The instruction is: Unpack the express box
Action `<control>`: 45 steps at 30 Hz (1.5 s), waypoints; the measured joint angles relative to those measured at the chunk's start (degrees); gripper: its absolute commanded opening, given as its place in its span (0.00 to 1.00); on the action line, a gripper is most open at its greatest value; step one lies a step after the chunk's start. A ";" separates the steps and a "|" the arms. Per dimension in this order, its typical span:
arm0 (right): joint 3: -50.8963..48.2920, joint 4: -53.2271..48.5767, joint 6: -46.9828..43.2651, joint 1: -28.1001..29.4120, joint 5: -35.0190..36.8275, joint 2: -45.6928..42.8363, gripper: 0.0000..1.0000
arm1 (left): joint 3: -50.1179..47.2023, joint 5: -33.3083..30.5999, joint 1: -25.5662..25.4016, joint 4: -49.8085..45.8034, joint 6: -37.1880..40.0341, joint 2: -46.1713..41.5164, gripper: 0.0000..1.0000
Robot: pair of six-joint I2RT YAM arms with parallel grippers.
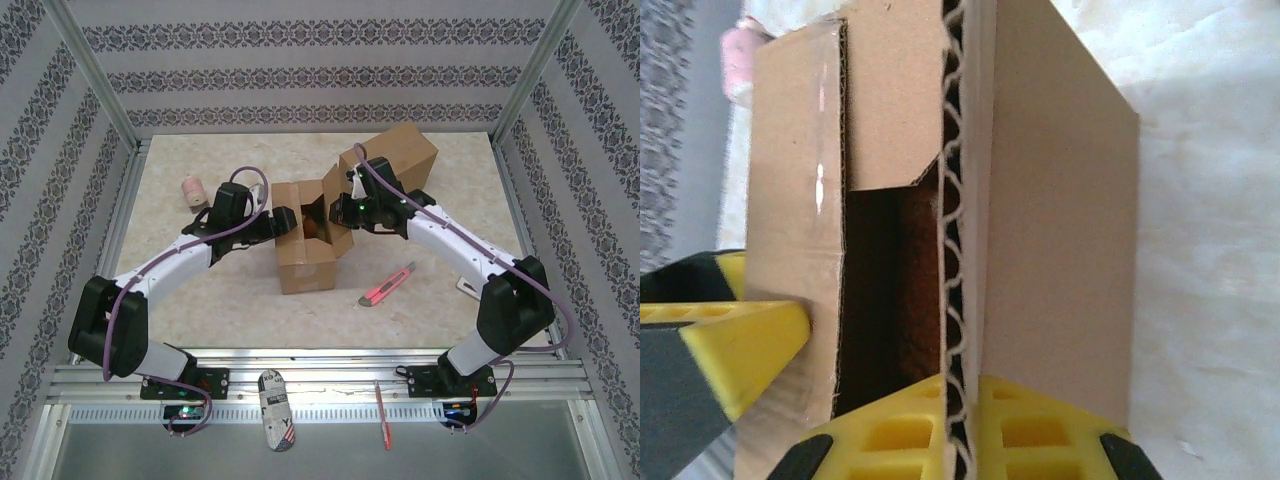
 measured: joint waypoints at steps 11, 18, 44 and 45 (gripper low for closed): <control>-5.42 11.21 6.54 0.35 -3.80 -0.17 0.00 | 13.92 -8.55 -0.96 -22.58 10.67 -2.95 0.85; -6.45 12.55 8.09 1.68 -4.42 -0.81 0.00 | 22.21 -19.65 -7.89 -32.33 13.81 -4.44 0.77; -6.47 2.10 7.80 1.84 3.23 -7.37 0.00 | 39.85 -46.69 -24.59 -53.64 7.45 15.56 0.83; -6.49 2.12 7.85 1.84 3.23 -7.37 0.00 | 39.89 -47.67 -24.94 -54.49 6.69 16.11 0.84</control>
